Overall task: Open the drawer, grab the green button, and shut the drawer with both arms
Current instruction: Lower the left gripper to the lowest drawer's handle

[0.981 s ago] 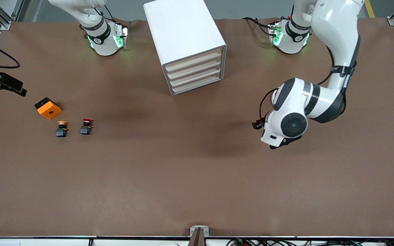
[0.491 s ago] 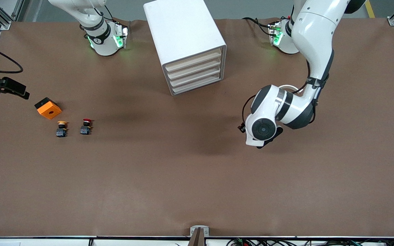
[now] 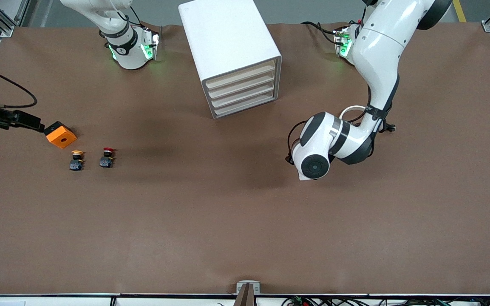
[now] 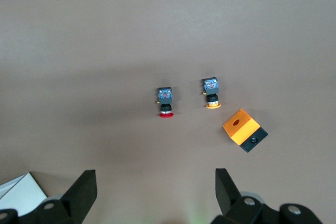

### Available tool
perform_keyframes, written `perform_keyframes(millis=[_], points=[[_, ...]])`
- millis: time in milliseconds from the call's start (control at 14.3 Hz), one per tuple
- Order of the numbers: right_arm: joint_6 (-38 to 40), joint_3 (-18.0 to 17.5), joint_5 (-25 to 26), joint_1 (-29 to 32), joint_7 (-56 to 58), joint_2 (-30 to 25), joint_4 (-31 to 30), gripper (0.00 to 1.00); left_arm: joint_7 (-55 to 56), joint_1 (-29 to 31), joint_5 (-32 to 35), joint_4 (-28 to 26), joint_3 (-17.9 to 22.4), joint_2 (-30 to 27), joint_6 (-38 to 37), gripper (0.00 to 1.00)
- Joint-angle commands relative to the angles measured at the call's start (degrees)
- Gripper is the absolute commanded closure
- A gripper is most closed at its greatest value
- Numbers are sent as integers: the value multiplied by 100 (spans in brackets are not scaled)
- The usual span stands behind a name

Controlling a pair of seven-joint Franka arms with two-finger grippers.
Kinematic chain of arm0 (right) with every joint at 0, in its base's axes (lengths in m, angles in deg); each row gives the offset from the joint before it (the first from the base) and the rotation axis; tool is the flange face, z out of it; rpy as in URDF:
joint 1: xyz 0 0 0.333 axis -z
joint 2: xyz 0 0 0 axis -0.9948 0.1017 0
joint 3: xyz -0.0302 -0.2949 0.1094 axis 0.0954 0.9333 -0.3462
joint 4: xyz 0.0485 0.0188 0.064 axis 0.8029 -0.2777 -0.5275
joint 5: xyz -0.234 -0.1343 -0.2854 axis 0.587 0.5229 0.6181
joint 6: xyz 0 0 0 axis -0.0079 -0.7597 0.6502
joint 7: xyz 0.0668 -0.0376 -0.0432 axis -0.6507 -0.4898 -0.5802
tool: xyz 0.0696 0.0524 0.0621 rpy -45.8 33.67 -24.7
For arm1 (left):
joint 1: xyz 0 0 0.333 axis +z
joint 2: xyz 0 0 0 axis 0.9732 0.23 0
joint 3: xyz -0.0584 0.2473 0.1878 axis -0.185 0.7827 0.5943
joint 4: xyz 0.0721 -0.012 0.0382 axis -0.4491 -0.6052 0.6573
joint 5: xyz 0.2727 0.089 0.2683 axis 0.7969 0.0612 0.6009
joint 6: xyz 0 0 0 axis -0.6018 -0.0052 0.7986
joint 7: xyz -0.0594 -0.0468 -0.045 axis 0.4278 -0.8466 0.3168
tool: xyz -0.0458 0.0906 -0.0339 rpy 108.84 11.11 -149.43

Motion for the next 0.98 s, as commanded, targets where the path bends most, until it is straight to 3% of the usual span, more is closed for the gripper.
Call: perform_keyframes(millis=[0,491,911], points=[[24,-56,126,117,52,133,158,0,441,82,-362,198,-47,190,-237,0],[50,-56,188,38,-80,151,149,0,1470,249,-1082,198,-56,630,-1457,0],[244,-100,162,-699,-2371,142,149,0,2225,337,-2339,304,-65,823,-2320,0]])
